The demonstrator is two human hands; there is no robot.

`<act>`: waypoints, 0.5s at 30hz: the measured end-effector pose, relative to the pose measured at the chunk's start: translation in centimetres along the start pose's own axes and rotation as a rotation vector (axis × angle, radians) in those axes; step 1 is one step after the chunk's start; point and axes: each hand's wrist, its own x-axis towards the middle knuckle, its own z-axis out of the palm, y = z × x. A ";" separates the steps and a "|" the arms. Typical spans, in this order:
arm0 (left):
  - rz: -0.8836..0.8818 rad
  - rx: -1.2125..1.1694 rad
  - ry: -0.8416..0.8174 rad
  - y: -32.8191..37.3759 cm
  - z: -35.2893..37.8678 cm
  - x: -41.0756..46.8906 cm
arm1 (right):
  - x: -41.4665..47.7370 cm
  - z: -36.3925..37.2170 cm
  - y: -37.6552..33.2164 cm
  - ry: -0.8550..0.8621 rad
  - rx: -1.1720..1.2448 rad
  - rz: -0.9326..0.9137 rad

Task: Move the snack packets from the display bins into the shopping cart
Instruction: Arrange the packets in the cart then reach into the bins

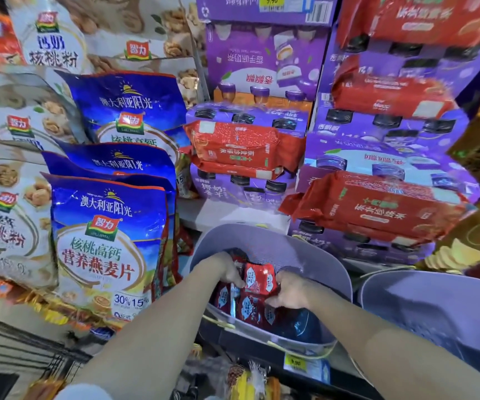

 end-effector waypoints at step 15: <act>0.140 0.489 0.793 0.5 2.0 -12.7 | -9.4 -3.2 -2.8 0.543 -0.575 -0.175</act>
